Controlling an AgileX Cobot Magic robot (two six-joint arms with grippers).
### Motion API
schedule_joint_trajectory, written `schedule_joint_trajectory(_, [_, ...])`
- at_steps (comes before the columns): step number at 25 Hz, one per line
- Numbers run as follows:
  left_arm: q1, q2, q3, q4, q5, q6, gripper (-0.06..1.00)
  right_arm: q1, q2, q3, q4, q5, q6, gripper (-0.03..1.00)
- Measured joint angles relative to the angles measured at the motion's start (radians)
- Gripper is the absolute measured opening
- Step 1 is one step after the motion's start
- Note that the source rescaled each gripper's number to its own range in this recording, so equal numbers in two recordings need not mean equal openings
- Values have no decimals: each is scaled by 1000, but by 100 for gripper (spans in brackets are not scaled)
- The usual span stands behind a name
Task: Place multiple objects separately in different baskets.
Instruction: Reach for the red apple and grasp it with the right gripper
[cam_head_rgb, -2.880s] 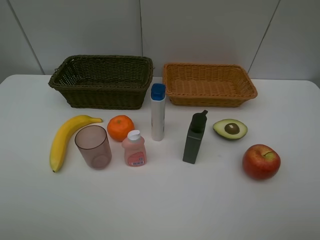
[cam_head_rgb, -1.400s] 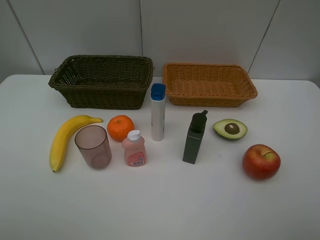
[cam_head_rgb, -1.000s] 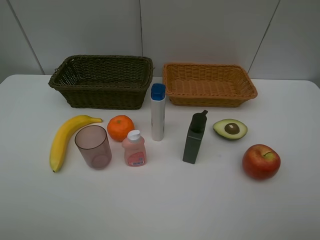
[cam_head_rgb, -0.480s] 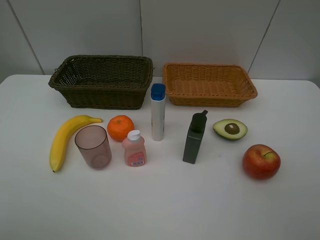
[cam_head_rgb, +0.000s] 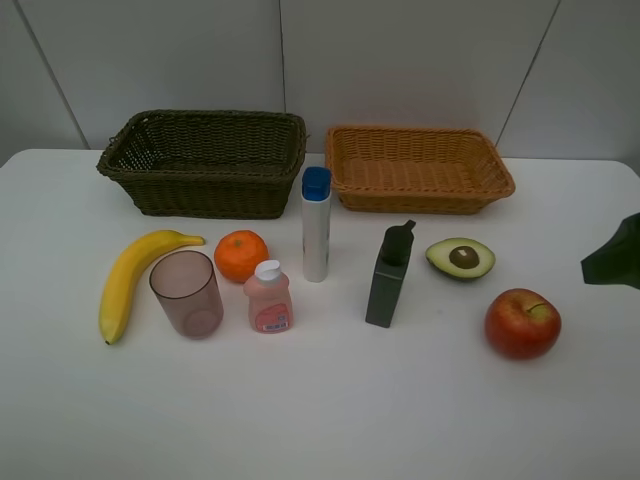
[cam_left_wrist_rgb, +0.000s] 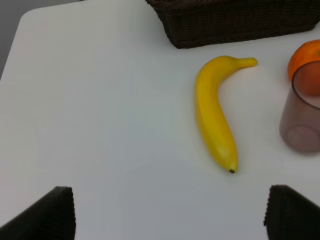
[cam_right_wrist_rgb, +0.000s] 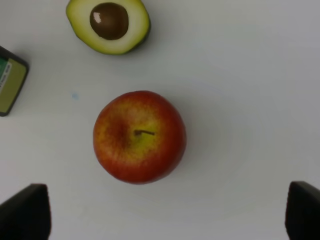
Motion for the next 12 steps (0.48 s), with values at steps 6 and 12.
schedule_joint_trajectory(6, [0,0,0,0,0,0,100,26,125,0,0,-58,-5,100])
schedule_joint_trajectory(12, [0,0,0,0,0,0,100,103,244,0,0,-143,-7,100])
